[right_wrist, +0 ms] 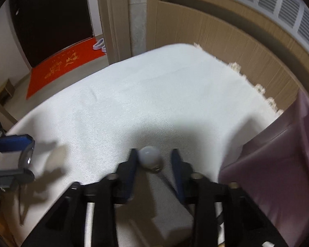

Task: Organize utensils

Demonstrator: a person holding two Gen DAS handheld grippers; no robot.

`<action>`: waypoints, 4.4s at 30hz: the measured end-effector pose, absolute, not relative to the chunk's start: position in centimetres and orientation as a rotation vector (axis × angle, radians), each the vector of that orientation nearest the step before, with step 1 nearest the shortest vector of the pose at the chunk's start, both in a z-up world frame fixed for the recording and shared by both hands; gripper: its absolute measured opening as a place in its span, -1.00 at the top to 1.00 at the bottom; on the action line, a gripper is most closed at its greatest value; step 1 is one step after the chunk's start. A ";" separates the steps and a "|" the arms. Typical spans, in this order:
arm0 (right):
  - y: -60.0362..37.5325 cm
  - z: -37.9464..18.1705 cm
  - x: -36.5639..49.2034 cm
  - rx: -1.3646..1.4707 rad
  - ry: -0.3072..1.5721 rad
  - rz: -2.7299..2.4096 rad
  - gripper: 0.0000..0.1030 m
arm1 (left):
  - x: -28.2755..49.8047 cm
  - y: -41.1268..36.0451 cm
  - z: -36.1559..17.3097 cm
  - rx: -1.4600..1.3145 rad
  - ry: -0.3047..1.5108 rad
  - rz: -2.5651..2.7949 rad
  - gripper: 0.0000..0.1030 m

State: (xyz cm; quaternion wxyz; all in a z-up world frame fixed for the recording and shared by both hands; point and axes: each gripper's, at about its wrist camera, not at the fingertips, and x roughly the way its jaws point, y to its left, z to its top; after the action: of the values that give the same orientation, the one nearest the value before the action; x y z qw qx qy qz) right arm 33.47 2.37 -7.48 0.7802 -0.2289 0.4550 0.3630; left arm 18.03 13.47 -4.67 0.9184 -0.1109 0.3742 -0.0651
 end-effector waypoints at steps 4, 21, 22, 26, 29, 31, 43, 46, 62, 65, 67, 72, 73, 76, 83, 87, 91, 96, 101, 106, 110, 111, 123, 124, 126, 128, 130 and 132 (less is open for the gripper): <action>1.4 -6.5 31.4 -0.495 0.958 0.770 0.59 | 18.1 12.9 -4.2 -0.205 0.769 -0.129 0.32; -13.7 11.1 18.9 -0.140 0.638 0.625 0.60 | 15.9 2.8 8.2 -0.009 0.483 -0.272 0.34; -14.2 12.2 18.9 -0.122 0.623 0.621 0.60 | 16.2 2.1 10.0 0.011 0.448 -0.285 0.35; -16.0 17.6 20.1 -0.038 0.540 0.589 0.60 | 18.0 0.4 15.6 0.057 0.352 -0.303 0.35; -17.7 20.8 22.1 0.063 0.515 0.581 0.59 | 20.1 -0.4 19.1 0.076 0.311 -0.302 0.35; -18.4 21.9 23.4 0.098 0.498 0.560 0.59 | 21.1 -0.9 20.6 0.098 0.279 -0.286 0.35; -22.2 14.2 32.8 0.252 0.652 0.465 0.59 | 32.8 -4.6 15.2 0.147 0.404 -0.285 0.35; -22.5 9.9 34.8 0.277 0.737 0.441 0.59 | 35.9 -5.0 11.0 0.136 0.521 -0.287 0.35; -19.9 4.8 31.4 -0.080 0.726 0.295 0.25 | 34.9 -2.4 4.9 0.003 0.663 -0.270 -0.08; -19.6 5.5 28.7 -0.146 0.686 0.286 -0.13 | 32.0 -1.4 5.3 0.015 0.644 -0.268 -0.16; -19.4 5.1 27.0 -0.182 0.680 0.291 -0.20 | 29.9 -1.1 4.9 0.035 0.651 -0.282 -0.17; -18.5 2.5 23.3 -0.237 0.731 0.314 -0.26 | 25.9 -0.8 1.5 0.082 0.728 -0.334 -0.17; -18.4 1.8 22.7 -0.245 0.739 0.313 -0.36 | 25.1 -0.7 0.5 0.089 0.752 -0.347 -0.17; -18.3 -0.4 21.0 -0.262 0.759 0.296 -0.47 | 23.0 -0.5 -1.8 0.107 0.809 -0.361 -0.17; -16.8 -3.4 18.0 -0.188 0.875 0.322 -0.72 | 19.2 2.0 -3.8 0.057 0.843 -0.292 -0.17; -15.1 -3.8 17.3 -0.111 0.905 0.368 -0.63 | 18.6 5.0 -3.7 -0.025 0.840 -0.156 -0.17; -12.8 -4.6 18.5 -0.035 0.997 0.416 0.50 | 18.5 6.8 -3.8 -0.063 0.839 -0.122 -0.17; -10.9 -6.1 20.5 0.044 1.080 0.380 0.55 | 18.1 7.4 -4.2 -0.069 0.826 -0.137 -0.22; -9.4 -6.2 21.3 0.038 1.087 0.336 0.55 | 17.9 7.7 -4.3 -0.082 0.823 -0.151 -0.28; -9.6 -6.9 22.2 0.052 1.144 0.312 0.52 | 17.8 7.6 -4.5 -0.090 0.832 -0.156 -0.29; -10.6 -6.8 20.9 0.012 1.134 0.325 0.65 | 17.6 7.5 -4.4 -0.085 0.836 -0.155 -0.36; -10.9 -6.6 20.5 0.009 1.129 0.326 0.75 | 17.6 7.4 -4.5 -0.085 0.838 -0.158 -0.36; -16.9 -3.7 18.6 0.018 1.016 0.298 0.88 | 17.0 3.3 -4.1 -0.016 0.869 -0.259 -0.36; -16.9 -3.6 18.5 0.012 1.015 0.321 0.87 | 16.9 2.9 -4.0 -0.010 0.869 -0.271 -0.36; -15.7 -3.5 17.9 -0.040 1.009 0.405 0.87 | 16.9 2.6 -3.7 -0.009 0.864 -0.266 -0.36; -14.0 -3.6 17.3 -0.096 0.999 0.487 0.84 | 17.0 2.8 -3.5 -0.007 0.861 -0.242 -0.36; -12.9 -3.9 17.0 -0.146 0.991 0.516 0.72 | 17.0 3.0 -3.4 -0.003 0.861 -0.213 -0.36; -11.9 -4.5 17.5 -0.192 0.995 0.528 0.67 | 16.9 3.3 -3.4 0.002 0.865 -0.189 -0.36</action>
State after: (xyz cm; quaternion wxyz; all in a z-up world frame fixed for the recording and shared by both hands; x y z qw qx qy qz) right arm 17.50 -11.94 -4.49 0.8411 -0.0910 0.4711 0.2498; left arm 16.87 3.31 -3.42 0.9037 0.0010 0.4183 -0.0917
